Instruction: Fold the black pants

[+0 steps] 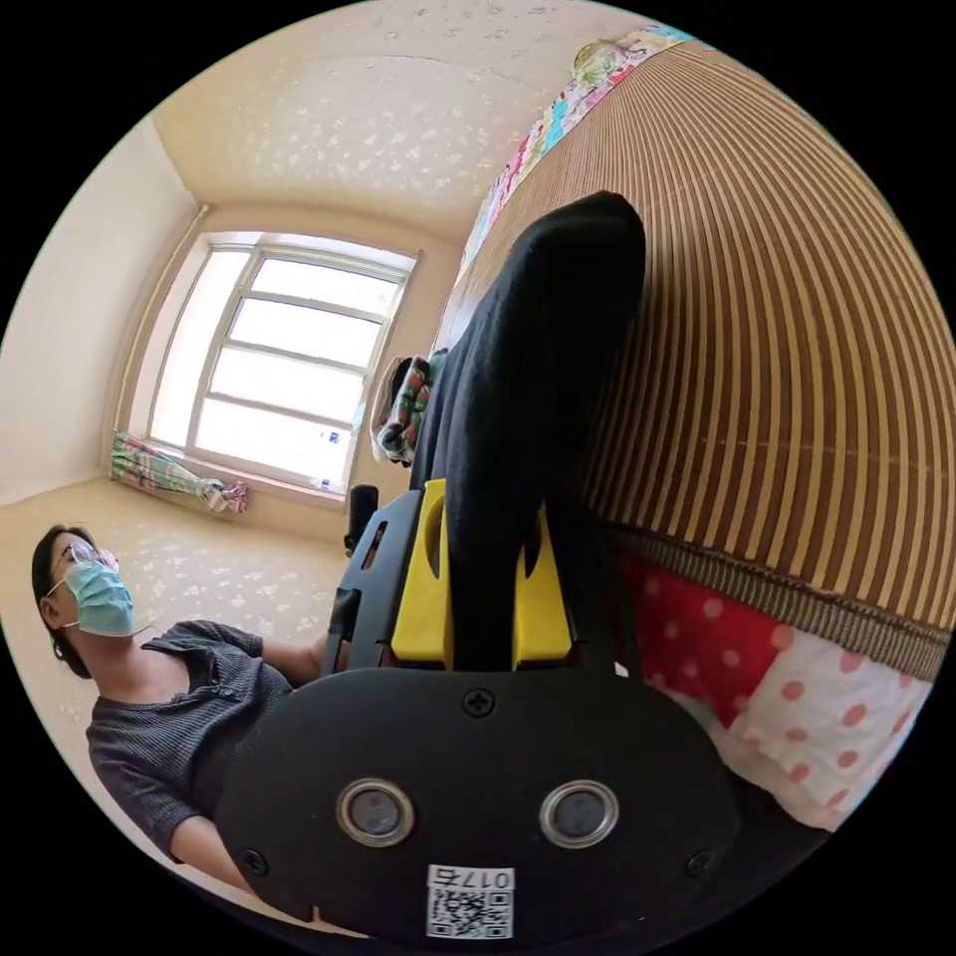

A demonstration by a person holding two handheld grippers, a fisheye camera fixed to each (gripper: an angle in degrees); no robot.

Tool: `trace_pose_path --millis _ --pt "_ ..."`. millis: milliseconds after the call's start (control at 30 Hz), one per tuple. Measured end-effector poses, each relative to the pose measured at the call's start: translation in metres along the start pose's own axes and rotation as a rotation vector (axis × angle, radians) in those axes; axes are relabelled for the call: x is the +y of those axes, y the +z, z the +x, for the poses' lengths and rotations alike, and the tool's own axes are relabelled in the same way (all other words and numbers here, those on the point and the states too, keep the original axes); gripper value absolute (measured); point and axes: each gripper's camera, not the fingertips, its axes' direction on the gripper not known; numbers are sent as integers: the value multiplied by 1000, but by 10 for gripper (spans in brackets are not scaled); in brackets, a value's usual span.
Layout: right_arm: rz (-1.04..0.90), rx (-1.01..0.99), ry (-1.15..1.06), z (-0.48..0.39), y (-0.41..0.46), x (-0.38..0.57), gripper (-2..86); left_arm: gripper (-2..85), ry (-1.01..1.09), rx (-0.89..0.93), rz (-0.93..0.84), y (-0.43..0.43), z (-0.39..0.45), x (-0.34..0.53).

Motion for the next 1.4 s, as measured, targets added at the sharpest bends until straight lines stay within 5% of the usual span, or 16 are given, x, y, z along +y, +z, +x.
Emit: trace_pose_path --millis 333,633,800,867,1000,1267,1400 --pt "59 -290 -128 -82 114 -64 63 52 141 3 326 -171 39 -8" --pt "105 -501 -404 -221 273 -159 70 51 405 -317 588 -407 117 -53" --pt "103 -246 -176 -195 351 -191 64 69 96 -457 634 -496 51 -103" --pt "-6 -115 -65 -154 383 -191 55 62 2 -506 668 -504 12 -100" --pt "5 -111 -122 -127 370 -174 51 69 -69 -368 451 -469 -67 -92" --pt "-113 -258 -266 -154 351 -174 23 102 114 -483 738 -476 -43 -31" --pt "-95 -378 -424 -204 327 -167 8 125 74 -430 662 -501 -51 -44"
